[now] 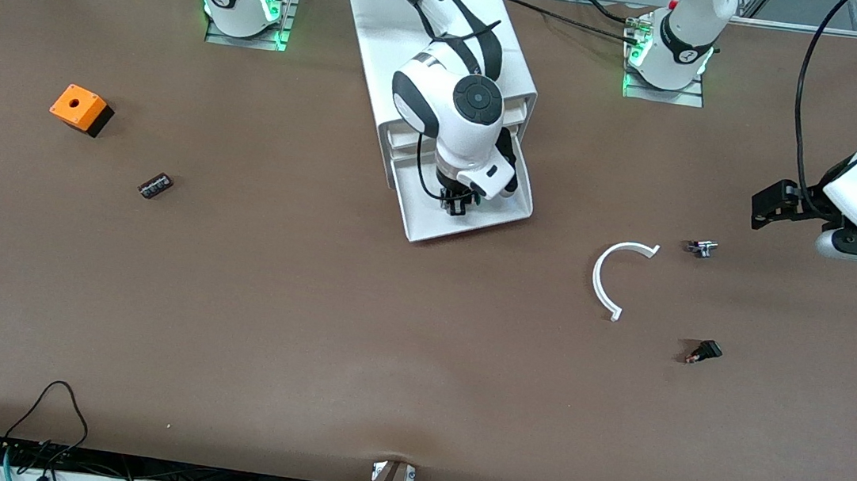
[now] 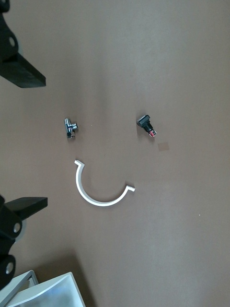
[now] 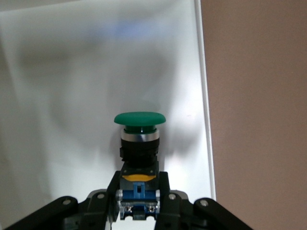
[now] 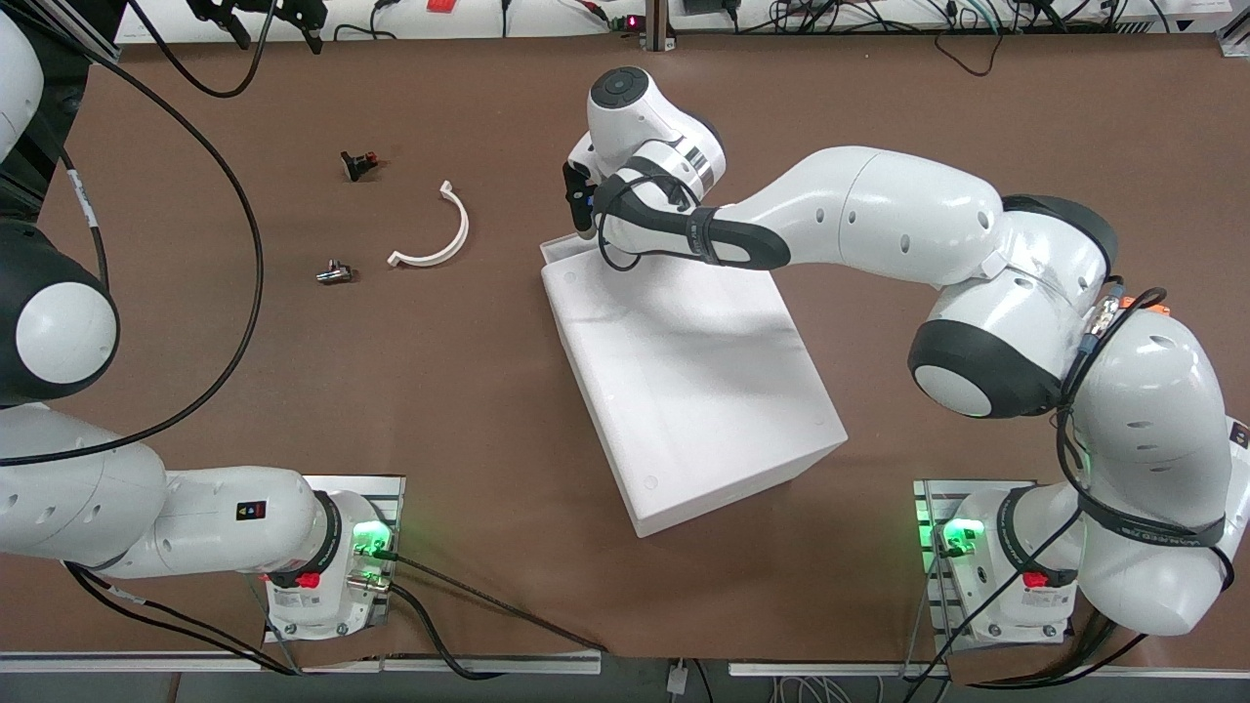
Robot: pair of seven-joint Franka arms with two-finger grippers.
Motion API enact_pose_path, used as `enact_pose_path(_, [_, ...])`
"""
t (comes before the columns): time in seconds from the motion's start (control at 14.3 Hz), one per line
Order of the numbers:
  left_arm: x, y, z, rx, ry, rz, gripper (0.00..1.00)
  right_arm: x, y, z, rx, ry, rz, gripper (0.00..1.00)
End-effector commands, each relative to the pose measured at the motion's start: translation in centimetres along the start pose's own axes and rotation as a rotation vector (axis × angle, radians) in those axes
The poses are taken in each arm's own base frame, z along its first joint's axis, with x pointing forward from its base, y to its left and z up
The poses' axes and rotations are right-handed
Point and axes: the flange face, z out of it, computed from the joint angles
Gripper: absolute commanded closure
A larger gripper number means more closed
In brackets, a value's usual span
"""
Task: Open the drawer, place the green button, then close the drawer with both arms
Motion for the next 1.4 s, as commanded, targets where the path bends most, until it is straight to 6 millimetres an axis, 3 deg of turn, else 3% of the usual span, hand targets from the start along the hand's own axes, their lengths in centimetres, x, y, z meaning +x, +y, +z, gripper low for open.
enact_pose_path(0.0, [-0.4, 0.2, -0.8, -0.009, -0.003, -0.001, 0.00, 0.4, 0.0, 0.2, -0.010, 0.006, -0.018, 0.55])
enact_pose_path(0.07, [-0.4, 0.4, -0.9, -0.009, -0.003, 0.000, 0.00, 0.4, 0.0, 0.2, -0.010, 0.008, -0.019, 0.38])
enact_pose_path(0.35, [-0.8, 0.5, -0.6, -0.007, -0.041, -0.004, 0.00, 0.2, 0.3, -0.3, -0.019, 0.011, -0.015, 0.00])
enact_pose_path(0.56, [-1.1, 0.6, -0.5, -0.012, -0.064, -0.011, 0.00, 0.3, 0.5, -1.6, -0.036, 0.023, -0.011, 0.00])
enact_pose_path(0.77, [-1.0, 0.6, -0.9, -0.013, -0.058, -0.011, 0.00, 0.3, 1.0, -5.7, -0.080, 0.056, -0.006, 0.00])
enact_pose_path(1.12, [-1.0, 0.8, -0.9, -0.014, -0.056, -0.008, 0.00, -2.9, 2.1, -14.0, -0.123, 0.118, 0.044, 0.00])
enact_pose_path(1.33, [-1.1, 0.9, -1.0, -0.014, -0.056, -0.007, 0.00, -8.1, 3.8, -19.4, -0.099, 0.201, 0.148, 0.00])
